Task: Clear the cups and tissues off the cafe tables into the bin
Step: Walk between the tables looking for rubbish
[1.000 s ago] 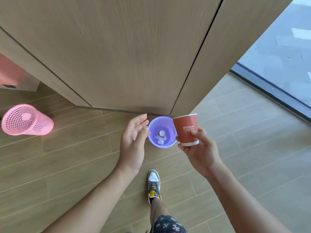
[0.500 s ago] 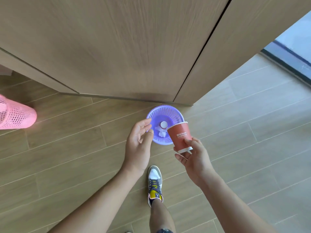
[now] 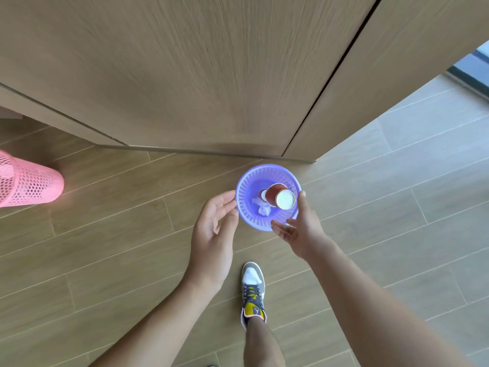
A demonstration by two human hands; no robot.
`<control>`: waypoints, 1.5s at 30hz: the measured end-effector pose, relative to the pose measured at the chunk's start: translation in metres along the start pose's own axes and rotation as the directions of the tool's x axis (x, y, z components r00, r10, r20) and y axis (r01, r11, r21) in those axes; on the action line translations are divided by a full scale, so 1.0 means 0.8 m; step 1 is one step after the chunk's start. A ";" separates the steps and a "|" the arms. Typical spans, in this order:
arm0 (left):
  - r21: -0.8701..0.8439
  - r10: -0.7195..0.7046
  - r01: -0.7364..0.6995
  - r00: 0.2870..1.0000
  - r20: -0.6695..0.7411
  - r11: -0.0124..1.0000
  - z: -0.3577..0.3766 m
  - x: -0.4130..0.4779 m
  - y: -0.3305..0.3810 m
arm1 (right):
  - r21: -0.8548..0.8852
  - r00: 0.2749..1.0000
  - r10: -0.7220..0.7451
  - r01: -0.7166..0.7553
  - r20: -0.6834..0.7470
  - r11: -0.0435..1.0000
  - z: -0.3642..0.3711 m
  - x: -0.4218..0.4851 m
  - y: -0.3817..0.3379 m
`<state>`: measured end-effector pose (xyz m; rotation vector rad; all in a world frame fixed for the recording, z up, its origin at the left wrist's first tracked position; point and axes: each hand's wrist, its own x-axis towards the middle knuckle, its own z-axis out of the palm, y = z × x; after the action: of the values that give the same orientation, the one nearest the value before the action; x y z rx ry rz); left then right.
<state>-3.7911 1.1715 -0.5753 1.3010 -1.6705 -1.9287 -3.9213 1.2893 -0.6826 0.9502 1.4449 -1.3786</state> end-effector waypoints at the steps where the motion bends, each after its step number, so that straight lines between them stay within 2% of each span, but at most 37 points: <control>1: -0.001 0.004 -0.004 1.000 -0.001 1.000 -0.002 0.002 0.003 | 0.002 0.999 0.025 -0.025 -0.035 1.000 -0.002 0.005 0.001; 6: -0.011 0.013 -0.013 1.000 -0.024 1.000 -0.007 0.005 0.011 | -0.058 0.989 0.045 -0.054 -0.140 0.997 -0.032 0.007 0.027; 12: -0.038 0.004 -0.005 0.999 -0.040 0.999 -0.006 -0.007 0.024 | -0.195 0.989 -0.028 0.000 -0.142 0.981 -0.060 -0.019 0.054; 22: -0.068 0.013 -0.020 0.995 -0.094 0.997 -0.036 -0.053 0.060 | -0.245 0.983 -0.184 0.179 0.000 0.953 -0.044 -0.099 0.051; 25: -0.108 0.030 -0.043 0.992 -0.120 0.993 -0.050 -0.078 0.084 | -0.229 0.953 -0.286 0.301 0.098 0.926 -0.030 -0.152 0.041; 29: -0.168 0.080 -0.111 0.980 -0.183 0.979 -0.076 -0.120 0.128 | -0.222 0.842 -0.445 0.517 0.306 0.826 0.002 -0.249 0.020; 32: -0.201 0.134 -0.184 0.962 -0.238 0.962 -0.100 -0.157 0.163 | -0.210 0.746 -0.490 0.622 0.450 0.754 0.034 -0.329 0.007; 35: -0.227 0.185 -0.260 0.935 -0.304 0.939 -0.131 -0.199 0.192 | -0.143 0.621 -0.539 0.720 0.569 0.679 0.059 -0.404 0.006; 40: -0.239 0.253 -0.377 0.869 -0.426 0.895 -0.184 -0.292 0.224 | -0.040 0.426 -0.528 0.805 0.735 0.593 0.085 -0.503 0.043; 45: -0.209 0.290 -0.494 0.748 -0.598 0.844 -0.242 -0.410 0.228 | 0.059 0.217 -0.419 0.830 0.882 0.555 0.095 -0.591 0.120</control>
<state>-3.5222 1.2237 -0.2536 1.0906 -1.1217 -1.3425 -3.6794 1.2464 -0.2600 -0.7755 1.2575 -1.6103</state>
